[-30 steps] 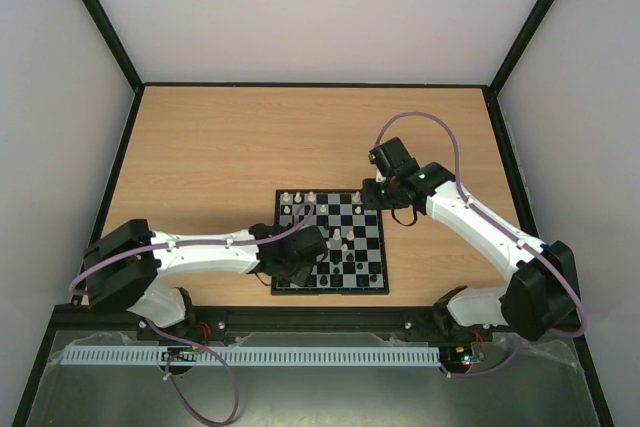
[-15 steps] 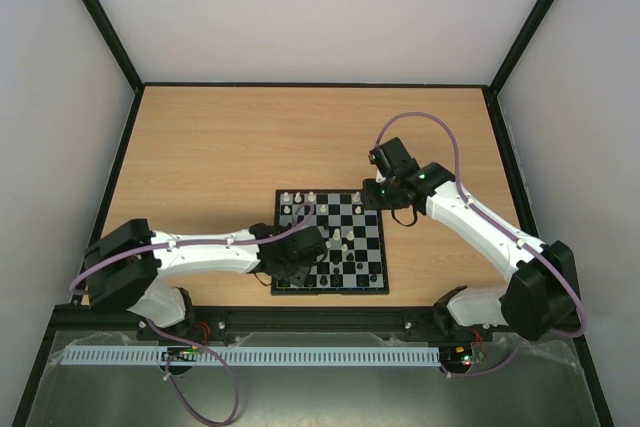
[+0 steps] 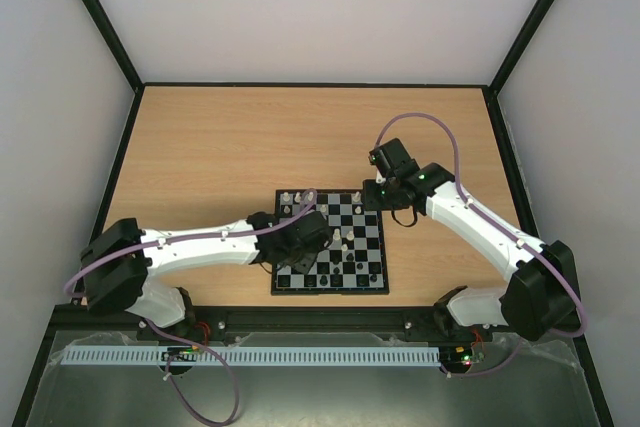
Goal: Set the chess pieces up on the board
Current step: Pick up the chess piece from the chessboard.
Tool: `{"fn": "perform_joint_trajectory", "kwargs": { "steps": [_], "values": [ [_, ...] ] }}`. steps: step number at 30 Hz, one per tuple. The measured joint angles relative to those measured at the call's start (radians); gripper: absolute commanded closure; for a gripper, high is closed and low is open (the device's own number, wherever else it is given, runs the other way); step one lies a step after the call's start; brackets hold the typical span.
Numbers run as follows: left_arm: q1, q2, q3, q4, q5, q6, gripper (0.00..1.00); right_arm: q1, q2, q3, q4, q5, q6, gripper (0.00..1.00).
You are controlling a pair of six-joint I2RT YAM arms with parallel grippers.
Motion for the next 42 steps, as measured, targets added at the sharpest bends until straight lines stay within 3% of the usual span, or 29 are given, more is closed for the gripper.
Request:
{"fn": "perform_joint_trajectory", "kwargs": {
  "steps": [28, 37, 42],
  "values": [
    [0.085, 0.099, 0.000, 0.091, 0.037, 0.142, 0.64, 0.002, 0.000, -0.006, 0.000, 0.000, 0.000, 0.64],
    [0.101, 0.109, -0.005, 0.109, 0.052, 0.151, 0.82, 0.005, 0.000, -0.006, 0.000, 0.000, 0.000, 0.64],
    [0.107, 0.115, -0.011, 0.114, 0.062, 0.152, 0.82, 0.006, 0.000, -0.006, 0.000, 0.000, 0.000, 0.63]
  ]
}}
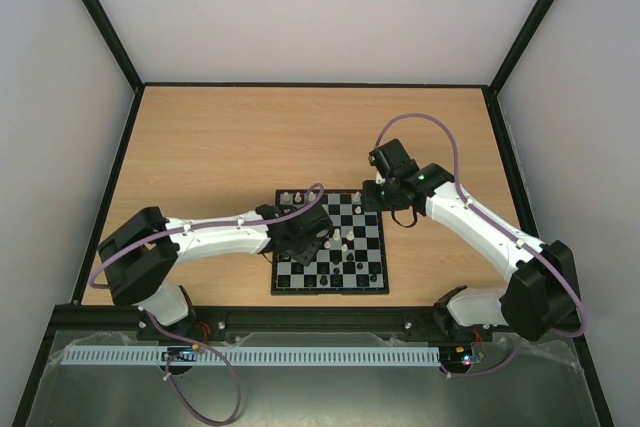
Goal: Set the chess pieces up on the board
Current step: Pick up the chess piece from the chessboard, then place the chess piece on the chessboard.
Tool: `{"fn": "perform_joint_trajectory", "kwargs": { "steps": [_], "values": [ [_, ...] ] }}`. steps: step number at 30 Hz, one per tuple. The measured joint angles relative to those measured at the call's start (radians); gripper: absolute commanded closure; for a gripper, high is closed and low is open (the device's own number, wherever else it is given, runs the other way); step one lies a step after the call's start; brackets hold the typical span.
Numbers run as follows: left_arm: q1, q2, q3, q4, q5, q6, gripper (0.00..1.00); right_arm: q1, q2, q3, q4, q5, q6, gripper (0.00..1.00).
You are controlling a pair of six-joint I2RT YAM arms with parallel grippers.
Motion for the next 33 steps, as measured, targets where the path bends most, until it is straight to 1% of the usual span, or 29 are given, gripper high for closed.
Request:
{"fn": "perform_joint_trajectory", "kwargs": {
  "steps": [3, 8, 14, 19, 25, 28, 33],
  "values": [
    [0.001, 0.005, -0.003, 0.002, 0.003, 0.000, 0.83, 0.000, 0.000, 0.000, 0.000, 0.000, 0.000, 0.64],
    [0.001, 0.006, -0.003, 0.003, 0.005, -0.003, 0.93, 0.001, 0.000, 0.000, 0.000, 0.000, 0.000, 0.64],
    [0.001, 0.006, 0.002, -0.003, 0.006, -0.012, 0.93, 0.002, -0.002, 0.000, 0.000, 0.000, 0.000, 0.64],
    [0.001, -0.004, 0.068, -0.095, -0.009, -0.048, 0.93, 0.003, -0.013, 0.000, 0.000, -0.003, 0.000, 0.63],
    [0.000, -0.069, 0.182, -0.214, -0.024, -0.154, 0.93, 0.007, -0.041, 0.000, 0.001, -0.020, 0.000, 0.64],
    [-0.022, -0.109, 0.216, -0.271, -0.043, -0.241, 0.93, 0.007, -0.060, 0.000, 0.006, -0.036, 0.000, 0.63],
    [-0.132, -0.130, 0.227, -0.331, -0.069, -0.406, 0.92, 0.019, -0.098, -0.003, 0.016, -0.063, 0.000, 0.62]
  ]
}}
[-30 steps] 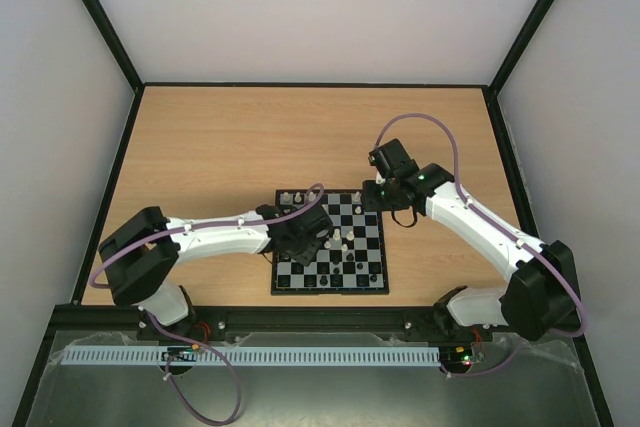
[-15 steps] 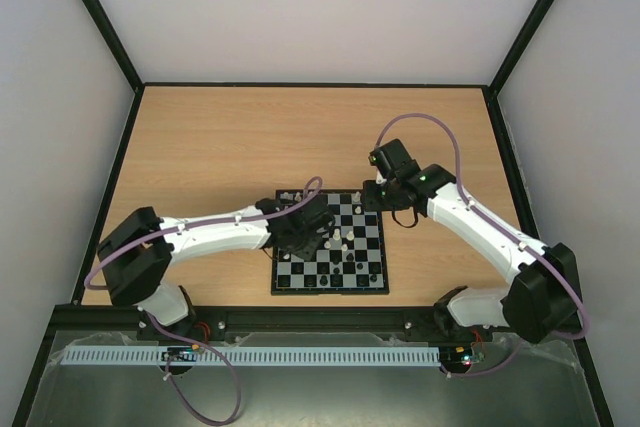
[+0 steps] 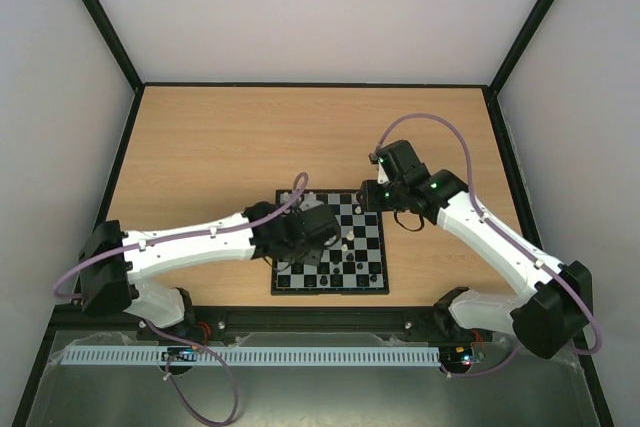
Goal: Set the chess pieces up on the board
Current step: Place the chess piece on the chessboard.
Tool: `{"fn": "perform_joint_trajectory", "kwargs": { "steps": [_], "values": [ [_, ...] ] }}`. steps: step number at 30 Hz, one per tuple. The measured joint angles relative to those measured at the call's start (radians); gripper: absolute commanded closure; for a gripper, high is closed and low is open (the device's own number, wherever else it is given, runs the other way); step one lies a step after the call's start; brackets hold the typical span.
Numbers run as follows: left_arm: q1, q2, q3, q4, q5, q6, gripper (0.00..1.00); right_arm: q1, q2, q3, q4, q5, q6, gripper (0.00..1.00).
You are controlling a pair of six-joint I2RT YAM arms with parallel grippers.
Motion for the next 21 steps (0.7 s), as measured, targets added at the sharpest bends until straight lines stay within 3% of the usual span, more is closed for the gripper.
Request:
{"fn": "perform_joint_trajectory", "kwargs": {
  "steps": [9, 21],
  "values": [
    [-0.171, 0.012, -0.015, -0.042, -0.081, -0.266, 0.92, 0.028, -0.027, -0.003, 0.001, -0.015, 0.000, 0.61],
    [-0.185, 0.010, -0.158, 0.005, -0.133, -0.388, 0.92, 0.039, -0.035, -0.003, 0.001, -0.006, 0.000, 0.60]
  ]
}}
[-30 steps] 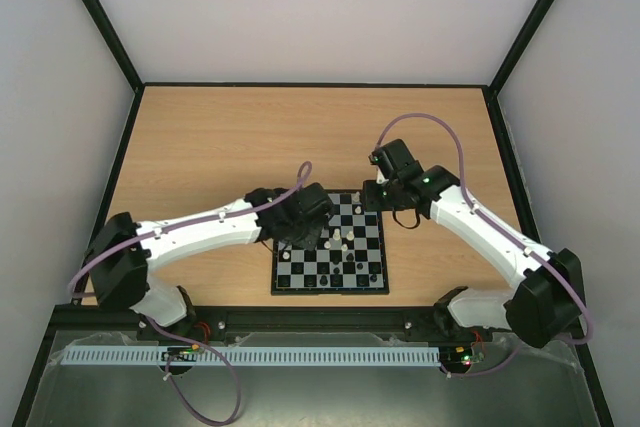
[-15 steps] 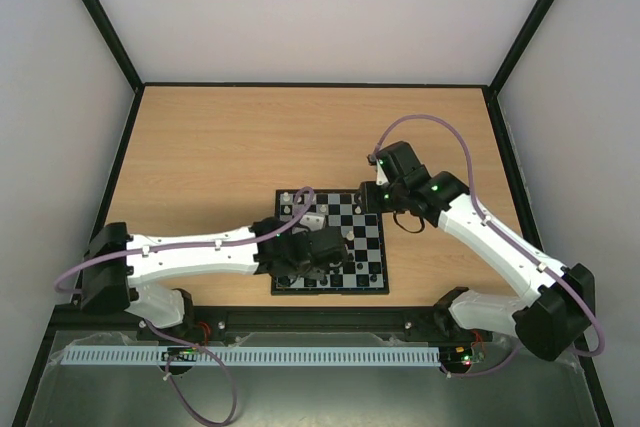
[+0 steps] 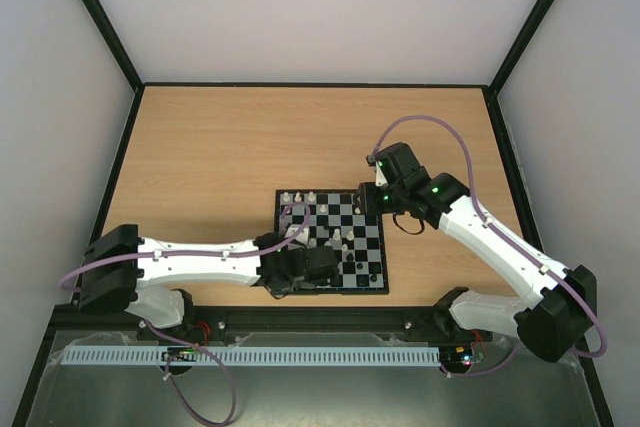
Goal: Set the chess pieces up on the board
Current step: Place the chess piece on the chessboard.
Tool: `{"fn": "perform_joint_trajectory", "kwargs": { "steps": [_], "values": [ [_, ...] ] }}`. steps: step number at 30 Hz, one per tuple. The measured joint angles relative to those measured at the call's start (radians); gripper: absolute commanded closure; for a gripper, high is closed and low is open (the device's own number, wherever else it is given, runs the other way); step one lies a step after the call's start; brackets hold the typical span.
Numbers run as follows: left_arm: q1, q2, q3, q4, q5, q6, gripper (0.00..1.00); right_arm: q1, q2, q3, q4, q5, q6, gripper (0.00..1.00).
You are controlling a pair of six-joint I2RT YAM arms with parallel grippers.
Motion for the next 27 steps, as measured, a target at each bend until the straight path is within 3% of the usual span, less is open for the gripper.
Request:
{"fn": "perform_joint_trajectory", "kwargs": {
  "steps": [10, 27],
  "values": [
    [0.014, -0.001, -0.098, 0.085, 0.002, 0.001, 0.92, 0.001, 0.001, 0.000, 0.000, 0.008, 0.000, 0.60],
    [0.019, 0.054, -0.101, 0.170, 0.021, 0.038, 0.91, 0.005, 0.002, -0.006, 0.000, 0.011, 0.000, 0.60]
  ]
}}
